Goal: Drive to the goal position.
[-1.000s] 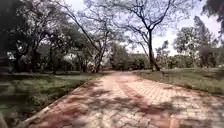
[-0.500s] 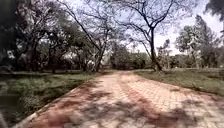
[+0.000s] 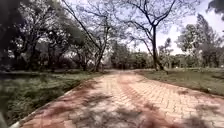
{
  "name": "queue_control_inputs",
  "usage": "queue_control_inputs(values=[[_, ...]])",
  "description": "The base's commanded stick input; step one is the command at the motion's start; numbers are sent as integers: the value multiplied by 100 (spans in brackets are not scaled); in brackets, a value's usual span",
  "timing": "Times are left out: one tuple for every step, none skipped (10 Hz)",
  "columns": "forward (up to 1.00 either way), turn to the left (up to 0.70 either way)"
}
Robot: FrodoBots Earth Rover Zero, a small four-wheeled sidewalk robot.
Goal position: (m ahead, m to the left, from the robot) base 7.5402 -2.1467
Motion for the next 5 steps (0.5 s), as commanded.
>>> queue_control_inputs(values=[[70, 0], [70, 0], [70, 0], [70, 0], [70, 0]])
